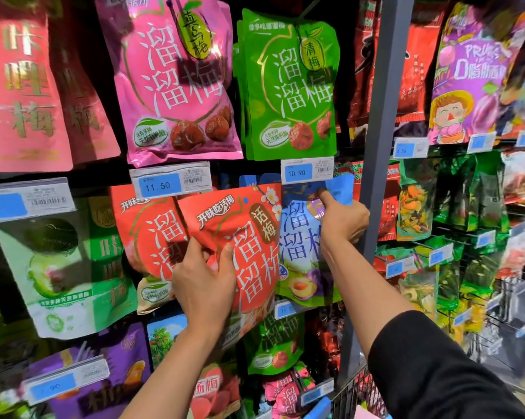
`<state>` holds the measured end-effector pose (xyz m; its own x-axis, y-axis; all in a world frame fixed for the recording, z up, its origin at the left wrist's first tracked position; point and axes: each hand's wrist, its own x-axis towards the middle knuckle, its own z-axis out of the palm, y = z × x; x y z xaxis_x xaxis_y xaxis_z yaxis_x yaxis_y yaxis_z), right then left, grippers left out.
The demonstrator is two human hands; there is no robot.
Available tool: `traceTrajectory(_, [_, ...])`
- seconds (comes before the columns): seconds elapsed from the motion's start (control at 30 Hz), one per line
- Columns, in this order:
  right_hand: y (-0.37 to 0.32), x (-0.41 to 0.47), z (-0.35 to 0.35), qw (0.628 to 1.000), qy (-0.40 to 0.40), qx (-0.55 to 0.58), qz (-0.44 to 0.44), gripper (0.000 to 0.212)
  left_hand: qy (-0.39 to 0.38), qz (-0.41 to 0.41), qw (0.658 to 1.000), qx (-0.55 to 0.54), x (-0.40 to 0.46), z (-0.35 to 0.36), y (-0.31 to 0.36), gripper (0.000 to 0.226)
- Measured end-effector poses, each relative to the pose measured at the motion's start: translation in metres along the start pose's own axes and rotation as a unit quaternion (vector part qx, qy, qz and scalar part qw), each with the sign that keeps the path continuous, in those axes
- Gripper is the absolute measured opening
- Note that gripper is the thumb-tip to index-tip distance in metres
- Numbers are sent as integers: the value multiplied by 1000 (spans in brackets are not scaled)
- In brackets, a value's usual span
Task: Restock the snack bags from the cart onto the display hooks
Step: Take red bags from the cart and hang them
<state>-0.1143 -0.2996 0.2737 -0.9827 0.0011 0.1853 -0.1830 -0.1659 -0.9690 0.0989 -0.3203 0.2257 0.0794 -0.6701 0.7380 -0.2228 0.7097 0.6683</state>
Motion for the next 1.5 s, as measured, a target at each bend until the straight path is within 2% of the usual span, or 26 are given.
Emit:
traceTrajectory(0.17, [2, 0, 7, 999, -19, 14, -24, 37, 2, 3, 1000, 7, -2, 0, -6, 27])
traceTrajectory(0.33, [8, 6, 13, 996, -64, 62, -15, 31, 12, 21, 1000, 19, 3, 3, -4, 25])
traceTrajectory(0.47, [10, 10, 22, 997, -57, -44, -39, 19, -1, 14, 999, 34, 7, 7, -8, 22])
traceTrajectory(0.7, [44, 15, 34, 970, -133, -197, -59, 48, -10, -1, 999, 49, 2, 3, -22, 16])
traceTrajectory(0.97, [49, 23, 63, 957, -141, -251, -34, 72, -12, -38, 999, 33, -8, -9, -40, 21])
traceTrajectory(1.0, [52, 17, 61, 958, -125, -254, -52, 70, -16, -53, 998, 23, -9, -11, -44, 22])
traceTrajectory(1.07, [58, -2, 56, 958, -63, -241, -142, 67, -26, -90, 996, -5, -10, -17, -51, 22])
traceTrajectory(1.1, [61, -15, 54, 959, -41, -199, -196, 62, -31, -101, 994, -21, -11, -20, -56, 21])
traceTrajectory(1.13, [61, -29, 53, 963, -53, -138, -227, 55, -34, -109, 993, -35, -12, -23, -62, 21])
traceTrajectory(1.17, [59, -42, 53, 966, -109, -69, -225, 47, -37, -113, 992, -49, -13, -27, -66, 21])
traceTrajectory(1.2, [54, -56, 53, 962, -199, -5, -187, 41, -38, -118, 990, -61, -13, -29, -71, 20])
traceTrajectory(1.23, [47, -70, 52, 945, -302, 57, -110, 37, -38, -125, 989, -70, -14, -33, -75, 20])
traceTrajectory(1.3, [35, -89, 51, 870, -468, 147, 56, 31, -38, -145, 984, -95, -14, -41, -81, 22])
traceTrajectory(1.33, [31, -96, 49, 836, -518, 154, 97, 28, -38, -154, 981, -110, -15, -45, -81, 24])
traceTrajectory(1.4, [28, -105, 48, 802, -571, 129, 119, 26, -38, -165, 978, -125, -15, -54, -81, 25])
traceTrajectory(1.5, [24, -113, 50, 800, -580, 102, 115, 31, -45, -190, 969, -150, -13, -65, -82, 24])
